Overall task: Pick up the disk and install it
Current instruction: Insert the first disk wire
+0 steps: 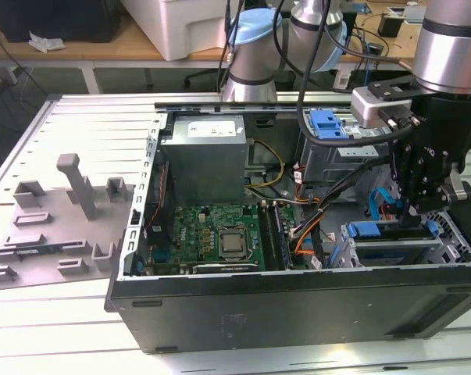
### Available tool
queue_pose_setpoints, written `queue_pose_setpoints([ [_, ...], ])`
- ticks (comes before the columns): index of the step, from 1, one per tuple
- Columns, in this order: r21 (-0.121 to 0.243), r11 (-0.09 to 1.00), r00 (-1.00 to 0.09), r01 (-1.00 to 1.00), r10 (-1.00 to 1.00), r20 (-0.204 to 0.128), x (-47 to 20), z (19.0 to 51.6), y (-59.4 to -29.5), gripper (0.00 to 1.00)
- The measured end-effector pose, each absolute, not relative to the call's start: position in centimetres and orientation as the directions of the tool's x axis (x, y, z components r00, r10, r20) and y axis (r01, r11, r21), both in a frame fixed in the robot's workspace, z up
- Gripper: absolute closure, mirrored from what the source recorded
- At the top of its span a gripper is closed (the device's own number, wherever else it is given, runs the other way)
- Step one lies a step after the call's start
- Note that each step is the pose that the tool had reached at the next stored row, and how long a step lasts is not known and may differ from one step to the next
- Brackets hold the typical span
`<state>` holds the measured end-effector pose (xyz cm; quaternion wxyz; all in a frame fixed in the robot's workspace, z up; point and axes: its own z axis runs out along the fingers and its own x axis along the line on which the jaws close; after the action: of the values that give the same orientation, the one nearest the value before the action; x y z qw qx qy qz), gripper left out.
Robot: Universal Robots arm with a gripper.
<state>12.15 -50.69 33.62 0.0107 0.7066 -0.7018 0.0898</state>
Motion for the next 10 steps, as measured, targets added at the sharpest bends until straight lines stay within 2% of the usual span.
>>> queue_pose_setpoints([
  [10, -0.111, -0.015, -0.001, -0.994, -0.990, 0.144, 12.14, 33.54, -50.67, 0.84],
])
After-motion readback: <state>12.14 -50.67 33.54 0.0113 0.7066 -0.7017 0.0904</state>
